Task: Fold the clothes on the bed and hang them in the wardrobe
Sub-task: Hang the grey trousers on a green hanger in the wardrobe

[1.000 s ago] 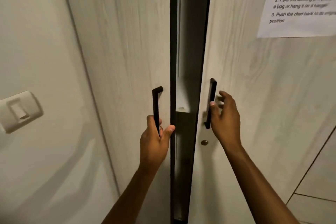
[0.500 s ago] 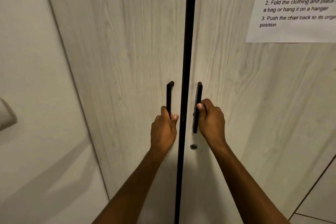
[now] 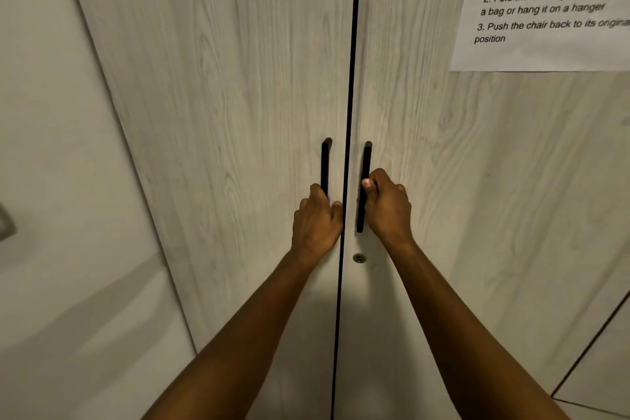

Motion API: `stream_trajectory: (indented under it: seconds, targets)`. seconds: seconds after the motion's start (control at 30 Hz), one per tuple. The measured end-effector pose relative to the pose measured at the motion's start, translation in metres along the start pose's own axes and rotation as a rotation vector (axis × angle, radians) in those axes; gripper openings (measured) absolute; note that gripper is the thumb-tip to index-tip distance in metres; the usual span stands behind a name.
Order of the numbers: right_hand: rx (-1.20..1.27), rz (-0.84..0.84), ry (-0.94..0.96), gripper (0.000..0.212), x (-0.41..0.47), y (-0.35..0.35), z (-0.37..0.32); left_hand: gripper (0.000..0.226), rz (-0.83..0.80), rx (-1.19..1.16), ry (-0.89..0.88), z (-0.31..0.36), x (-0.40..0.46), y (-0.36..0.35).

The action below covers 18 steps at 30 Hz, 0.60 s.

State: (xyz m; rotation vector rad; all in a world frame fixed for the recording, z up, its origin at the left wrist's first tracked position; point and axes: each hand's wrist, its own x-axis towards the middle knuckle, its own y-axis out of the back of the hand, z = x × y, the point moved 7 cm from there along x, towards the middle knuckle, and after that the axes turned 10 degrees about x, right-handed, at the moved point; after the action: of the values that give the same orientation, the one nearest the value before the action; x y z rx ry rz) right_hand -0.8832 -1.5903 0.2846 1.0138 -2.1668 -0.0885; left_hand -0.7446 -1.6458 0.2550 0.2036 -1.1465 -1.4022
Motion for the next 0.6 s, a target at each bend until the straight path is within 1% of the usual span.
stream_trajectory:
  seconds: [0.2, 0.27, 0.37, 0.47, 0.6]
  targets:
    - [-0.050, -0.067, -0.059, 0.024, 0.013, 0.002, -0.001, 0.030, -0.199, 0.047, 0.022, 0.000, 0.015, -0.008]
    - [-0.078, -0.064, -0.068, 0.022, 0.012, 0.002, 0.000, 0.041, -0.248, 0.095, 0.031, -0.001, 0.017, -0.011]
    - [-0.084, -0.077, -0.101, 0.028, 0.010, -0.002, -0.002, 0.057, -0.317, 0.157, 0.064, -0.002, 0.020, -0.015]
    - [-0.092, -0.094, -0.154, 0.030, 0.003, -0.002, -0.003, 0.077, -0.413, 0.127, 0.145, -0.002, 0.021, -0.018]
    - [-0.138, -0.155, -0.164, 0.018, -0.022, 0.002, -0.009, 0.086, -0.483, 0.086, 0.167, -0.004, 0.019, -0.019]
